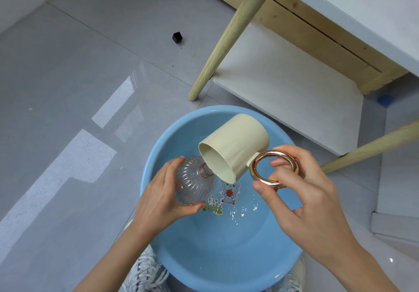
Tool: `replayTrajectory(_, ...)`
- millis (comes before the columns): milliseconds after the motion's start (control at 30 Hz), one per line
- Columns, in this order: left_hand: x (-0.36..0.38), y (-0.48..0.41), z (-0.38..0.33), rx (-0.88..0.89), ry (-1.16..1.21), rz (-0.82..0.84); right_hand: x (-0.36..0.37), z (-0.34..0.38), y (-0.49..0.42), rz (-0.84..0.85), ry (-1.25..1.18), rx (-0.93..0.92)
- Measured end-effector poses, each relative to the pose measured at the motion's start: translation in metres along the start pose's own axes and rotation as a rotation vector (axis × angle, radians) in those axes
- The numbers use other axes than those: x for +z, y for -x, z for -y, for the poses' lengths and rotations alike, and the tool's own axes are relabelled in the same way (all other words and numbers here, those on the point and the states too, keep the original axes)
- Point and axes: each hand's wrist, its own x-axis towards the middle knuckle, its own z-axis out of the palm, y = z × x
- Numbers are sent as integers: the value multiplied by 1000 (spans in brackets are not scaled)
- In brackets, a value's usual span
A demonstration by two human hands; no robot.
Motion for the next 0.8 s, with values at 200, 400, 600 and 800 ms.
replayTrajectory(200, 0, -1, 0, 4, 4, -3, 0, 1, 0, -8, 6, -12)
replayTrajectory(400, 1, -1, 0, 12, 3, -8, 0, 2, 1, 4, 29, -31)
replayTrajectory(600, 1, -1, 0, 5, -8, -7, 0, 3, 1, 10, 46, -48)
replayTrajectory(800, 0, -1, 0, 7, -12, -12, 0, 3, 3, 27, 78, -69)
